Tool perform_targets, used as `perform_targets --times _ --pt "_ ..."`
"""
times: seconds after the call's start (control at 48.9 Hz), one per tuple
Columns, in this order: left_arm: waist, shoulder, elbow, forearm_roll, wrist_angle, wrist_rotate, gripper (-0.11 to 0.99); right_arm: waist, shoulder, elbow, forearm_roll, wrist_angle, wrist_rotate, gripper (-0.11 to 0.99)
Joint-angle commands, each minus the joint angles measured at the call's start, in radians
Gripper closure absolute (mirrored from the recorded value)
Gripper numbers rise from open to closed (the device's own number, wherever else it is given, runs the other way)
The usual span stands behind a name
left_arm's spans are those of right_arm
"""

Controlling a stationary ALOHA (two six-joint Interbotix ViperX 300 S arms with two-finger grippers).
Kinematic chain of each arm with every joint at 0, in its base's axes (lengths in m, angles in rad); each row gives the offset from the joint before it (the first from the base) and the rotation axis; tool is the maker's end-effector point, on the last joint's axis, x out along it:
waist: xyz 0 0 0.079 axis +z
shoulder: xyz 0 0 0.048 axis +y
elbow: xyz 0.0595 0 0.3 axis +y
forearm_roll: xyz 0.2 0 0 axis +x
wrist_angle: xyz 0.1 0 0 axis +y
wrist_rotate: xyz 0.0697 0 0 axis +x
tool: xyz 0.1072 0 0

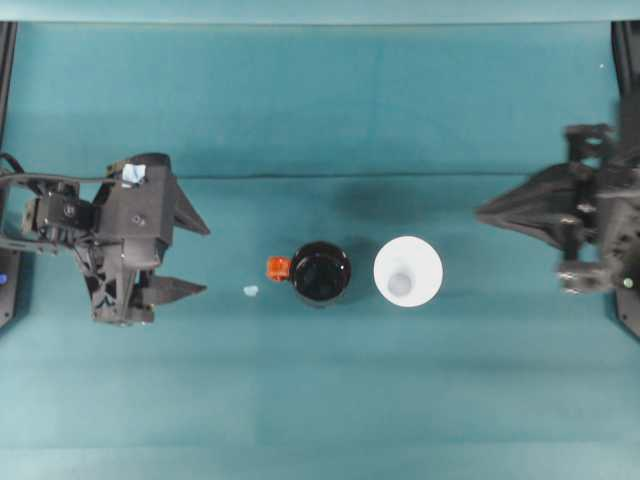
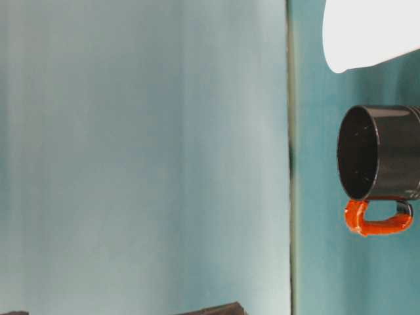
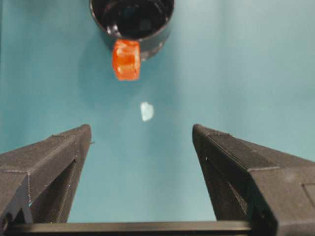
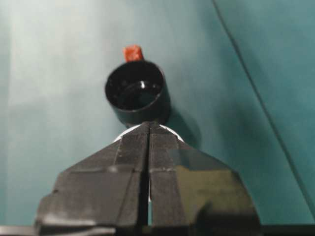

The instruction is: Put the paper cup into the moved red handle cup holder.

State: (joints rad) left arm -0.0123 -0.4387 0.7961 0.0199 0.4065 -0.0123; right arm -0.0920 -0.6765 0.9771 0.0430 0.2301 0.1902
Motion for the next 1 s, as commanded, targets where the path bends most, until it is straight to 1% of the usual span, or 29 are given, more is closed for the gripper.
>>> perform_targets --times 0.0,0.061,0.164,0.245,0.307,0.348,0.409,0.429,0.45,0.491,0.552,0.675,0.777,0.838,0.899,0.92,0.981 --pt "-0.003 -0.02 -0.006 0.002 -0.003 -0.005 -0.02 -0.002 0.189 -0.071 0.002 0.018 0.009 0.95" --pt "-0.002 -0.023 -0.003 0.002 -0.003 -0.009 -0.02 -0.002 0.218 -0.095 0.002 0.043 0.011 0.9" --pt "-0.002 -0.026 -0.002 0.002 -0.003 -0.009 -0.02 -0.002 0.268 -0.14 0.005 0.106 0.012 0.75" --pt "0.0 -0.026 0.0 0.002 -0.003 -0.008 -0.02 -0.003 0.322 -0.184 0.005 0.19 0.025 0.55" --pt "0.002 -0.026 0.0 0.002 -0.003 -0.009 -0.02 -0.003 0.367 -0.221 0.005 0.258 0.038 0.37" --pt "0.003 -0.026 0.0 0.002 -0.003 -0.009 -0.02 -0.005 0.396 -0.249 0.002 0.302 0.041 0.25" --pt "0.003 -0.026 0.0 0.002 -0.003 -0.009 -0.02 -0.005 0.419 -0.275 -0.005 0.328 0.038 0.09" --pt "0.003 -0.026 0.0 0.002 -0.003 -0.009 -0.02 -0.006 0.423 -0.281 -0.008 0.328 0.038 0.04" --pt "0.003 -0.026 0.0 0.002 -0.003 -0.011 -0.02 -0.006 0.426 -0.287 -0.012 0.33 0.04 0.02" --pt "0.003 -0.026 0.0 0.002 -0.003 -0.011 -0.02 -0.008 0.436 -0.296 -0.015 0.334 0.04 0.04" --pt "0.003 -0.025 0.0 0.002 -0.003 -0.011 -0.02 -0.008 0.449 -0.305 -0.015 0.356 0.041 0.09" --pt "0.003 -0.025 0.0 0.002 -0.003 -0.011 -0.02 -0.008 0.492 -0.319 -0.015 0.423 0.044 0.09" --pt "0.003 -0.025 -0.002 0.002 -0.003 -0.011 -0.02 -0.008 0.523 -0.321 -0.015 0.437 0.048 0.09" --pt "0.003 -0.025 -0.003 0.002 -0.003 -0.012 -0.02 -0.014 0.534 -0.321 -0.017 0.436 0.051 0.09" --pt "0.002 -0.023 -0.003 0.002 -0.003 -0.012 -0.02 -0.017 0.541 -0.321 -0.015 0.436 0.052 0.09" --pt "0.002 -0.023 -0.003 0.002 -0.005 -0.012 -0.02 -0.02 0.543 -0.322 -0.017 0.436 0.054 0.09" --pt "0.002 -0.023 -0.003 0.002 -0.005 -0.012 -0.02 -0.028 0.548 -0.322 -0.015 0.436 0.054 0.09"
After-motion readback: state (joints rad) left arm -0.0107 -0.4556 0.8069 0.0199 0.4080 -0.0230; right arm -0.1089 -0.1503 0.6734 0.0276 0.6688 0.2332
